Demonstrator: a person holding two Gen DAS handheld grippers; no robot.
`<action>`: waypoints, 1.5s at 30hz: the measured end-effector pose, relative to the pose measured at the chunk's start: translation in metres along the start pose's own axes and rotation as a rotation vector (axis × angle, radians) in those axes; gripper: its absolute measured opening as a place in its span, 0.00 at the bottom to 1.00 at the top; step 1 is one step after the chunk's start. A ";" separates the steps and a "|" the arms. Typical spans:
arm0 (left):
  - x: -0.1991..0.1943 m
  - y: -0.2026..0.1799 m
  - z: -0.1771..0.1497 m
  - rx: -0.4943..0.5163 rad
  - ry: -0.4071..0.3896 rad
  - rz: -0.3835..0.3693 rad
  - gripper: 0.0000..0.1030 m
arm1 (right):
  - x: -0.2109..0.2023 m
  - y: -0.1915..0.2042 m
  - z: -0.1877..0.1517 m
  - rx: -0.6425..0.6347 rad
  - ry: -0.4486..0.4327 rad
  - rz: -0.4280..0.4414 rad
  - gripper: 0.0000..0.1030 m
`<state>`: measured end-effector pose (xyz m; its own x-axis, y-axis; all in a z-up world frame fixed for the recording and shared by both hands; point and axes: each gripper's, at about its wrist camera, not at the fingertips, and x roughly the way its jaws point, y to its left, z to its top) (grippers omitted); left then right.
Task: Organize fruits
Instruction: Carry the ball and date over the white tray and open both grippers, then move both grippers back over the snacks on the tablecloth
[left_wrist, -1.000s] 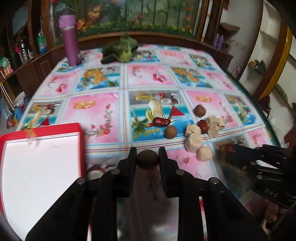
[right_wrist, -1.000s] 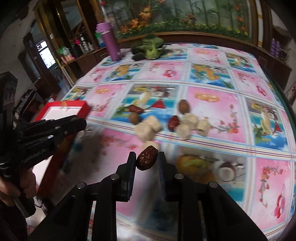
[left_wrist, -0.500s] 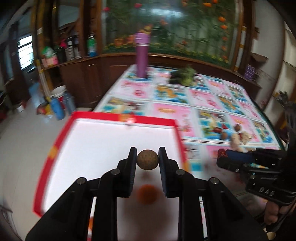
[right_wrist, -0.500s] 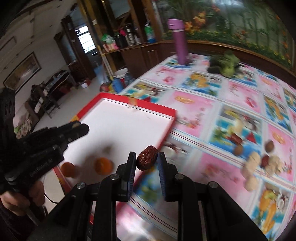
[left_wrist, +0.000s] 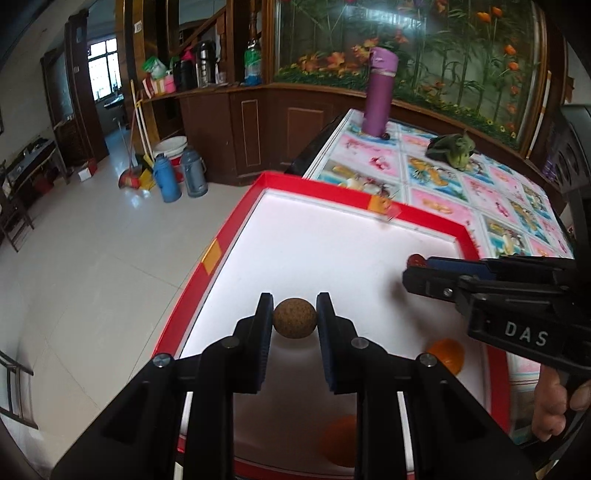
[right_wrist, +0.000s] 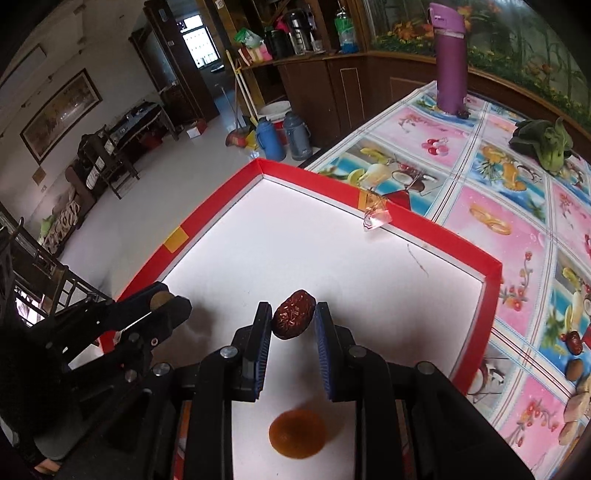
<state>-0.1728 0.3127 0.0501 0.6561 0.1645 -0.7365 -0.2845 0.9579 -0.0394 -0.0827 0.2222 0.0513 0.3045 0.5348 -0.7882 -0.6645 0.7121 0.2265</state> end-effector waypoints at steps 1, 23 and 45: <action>0.001 0.001 -0.001 0.001 0.004 0.000 0.25 | 0.003 0.000 0.001 0.003 0.005 -0.005 0.22; 0.020 0.010 -0.007 -0.032 0.077 0.076 0.73 | -0.012 -0.008 -0.002 0.017 -0.016 0.001 0.49; -0.039 -0.171 0.001 0.277 -0.013 -0.217 0.78 | -0.183 -0.219 -0.135 0.321 -0.202 -0.339 0.51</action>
<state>-0.1485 0.1425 0.0864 0.6899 -0.0486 -0.7223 0.0622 0.9980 -0.0077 -0.0846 -0.0931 0.0687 0.6136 0.3038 -0.7288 -0.2719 0.9479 0.1662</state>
